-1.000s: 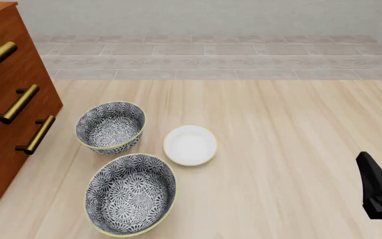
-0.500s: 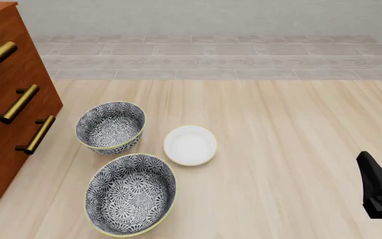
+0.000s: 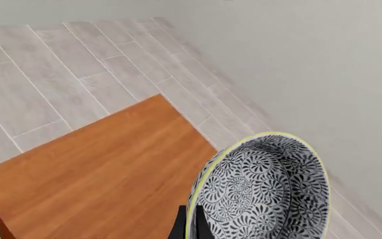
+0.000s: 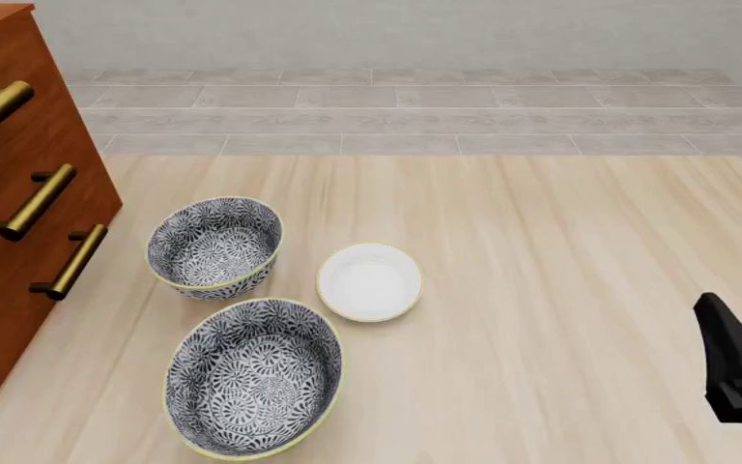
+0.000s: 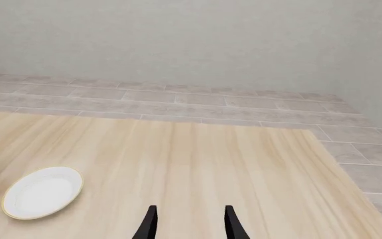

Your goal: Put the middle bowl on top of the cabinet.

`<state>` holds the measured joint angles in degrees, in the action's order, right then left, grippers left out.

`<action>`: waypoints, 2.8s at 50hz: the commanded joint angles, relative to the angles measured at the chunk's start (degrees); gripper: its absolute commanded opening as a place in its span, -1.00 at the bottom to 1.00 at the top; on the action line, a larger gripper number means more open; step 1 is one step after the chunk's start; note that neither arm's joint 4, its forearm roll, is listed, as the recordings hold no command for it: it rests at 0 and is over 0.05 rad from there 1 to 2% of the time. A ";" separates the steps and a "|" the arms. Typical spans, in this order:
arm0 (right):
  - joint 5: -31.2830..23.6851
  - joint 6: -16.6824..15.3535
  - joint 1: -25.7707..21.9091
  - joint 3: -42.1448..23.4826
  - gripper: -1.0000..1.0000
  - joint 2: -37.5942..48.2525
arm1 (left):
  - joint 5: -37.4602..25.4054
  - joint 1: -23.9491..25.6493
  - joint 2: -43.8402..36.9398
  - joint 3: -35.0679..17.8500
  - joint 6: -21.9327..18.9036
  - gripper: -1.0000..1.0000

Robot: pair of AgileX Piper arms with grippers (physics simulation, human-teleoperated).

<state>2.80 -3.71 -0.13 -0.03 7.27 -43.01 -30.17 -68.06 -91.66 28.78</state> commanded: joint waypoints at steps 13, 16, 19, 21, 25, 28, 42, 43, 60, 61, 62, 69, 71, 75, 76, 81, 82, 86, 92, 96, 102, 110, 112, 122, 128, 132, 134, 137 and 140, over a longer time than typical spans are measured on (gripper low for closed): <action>0.17 -0.05 0.09 0.00 1.00 0.17 | -3.63 -5.25 0.06 -2.24 1.25 -1.00; 0.02 -0.09 0.03 0.00 1.00 0.01 | -4.08 -4.62 -0.16 -2.36 0.91 -1.00; -0.16 -0.05 0.09 0.00 1.00 -0.19 | -4.19 -4.88 -0.12 -2.24 0.58 -1.00; -0.33 -0.11 0.13 0.00 1.00 -0.34 | -4.12 -4.68 -0.21 -1.75 0.92 -1.00; -0.28 -0.10 0.15 0.00 1.00 -0.31 | -4.04 -5.27 -0.49 -0.96 1.25 -1.00; -0.32 -0.04 0.13 0.00 1.00 -0.33 | -4.23 -4.91 -0.92 0.19 2.64 -1.00; -0.09 0.00 0.42 0.00 1.00 -0.11 | -6.11 -7.14 -2.74 0.22 3.29 -1.00; -0.09 0.00 0.42 0.00 1.00 -0.11 | -6.11 -7.14 -2.74 0.22 3.29 -1.00; -0.09 0.18 0.59 0.00 1.00 0.06 | -6.89 -8.43 -3.56 2.10 4.47 -1.00; -0.06 0.16 0.56 0.00 1.00 0.09 | -7.07 -8.77 -3.72 2.02 4.31 -1.00; -0.09 0.08 0.56 0.00 1.00 0.05 | -7.34 -9.42 -3.90 2.44 4.89 -1.00; -0.28 0.10 0.71 0.00 1.00 -0.21 | -8.53 -9.10 -4.10 2.05 5.18 -1.00; -0.16 -0.03 0.68 0.00 1.00 -0.03 | -9.06 -9.77 -4.21 1.78 5.30 -1.00; -0.20 -0.06 0.75 0.00 1.00 -0.10 | -9.66 -9.79 -4.32 1.71 5.68 -1.00; -0.19 -0.03 0.77 0.00 1.00 -0.09 | -9.85 -9.72 -4.36 1.66 5.83 -1.00; -0.34 -0.12 0.74 0.00 1.00 -0.26 | -11.12 -10.49 -4.41 0.66 5.93 -1.00; -0.43 -0.05 0.73 0.00 1.00 -0.35 | -11.19 -10.38 -4.52 0.64 6.15 -1.00; -0.56 -0.05 0.78 0.00 1.00 -0.52 | -11.79 -10.73 -4.82 0.33 6.30 -1.00; -0.19 -0.07 0.87 0.00 1.00 -0.13 | -11.70 -11.09 -5.07 1.33 7.00 -1.00; 0.01 -0.08 0.89 0.00 1.00 0.04 | -11.60 -11.04 -5.35 1.90 7.62 -1.00; -0.23 -0.05 0.96 0.00 1.00 -0.26 | -11.13 -11.13 -5.51 3.40 7.69 -1.00; -0.25 -0.08 1.01 0.00 1.00 -0.30 | -11.02 -11.81 -6.51 3.89 6.95 -1.00; -0.26 -0.01 0.99 0.00 1.00 -0.34 | -10.71 -13.01 -6.79 4.53 6.76 -1.00; 0.05 -0.07 0.95 0.00 1.00 0.02 | -10.00 -13.80 -8.32 5.01 5.80 -1.00; -0.10 -0.03 0.97 0.00 1.00 -0.12 | -9.28 -14.02 -8.86 6.03 5.23 -1.00; -0.24 -0.09 0.96 0.00 1.00 -0.24 | -9.21 -14.51 -9.07 6.18 4.92 -1.00; -0.30 0.03 1.01 0.00 1.00 -0.35 | -8.98 -14.95 -8.98 6.47 4.77 -1.00; -0.39 -0.05 0.95 0.00 1.00 -0.46 | -8.88 -14.99 -8.88 6.24 4.29 -1.00; -0.37 -0.05 1.00 0.00 1.00 -0.44 | -8.77 -15.66 -8.65 5.33 3.20 -1.00</action>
<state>2.55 -3.75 0.84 -0.03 6.98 -52.05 -44.29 -75.31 -86.86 33.78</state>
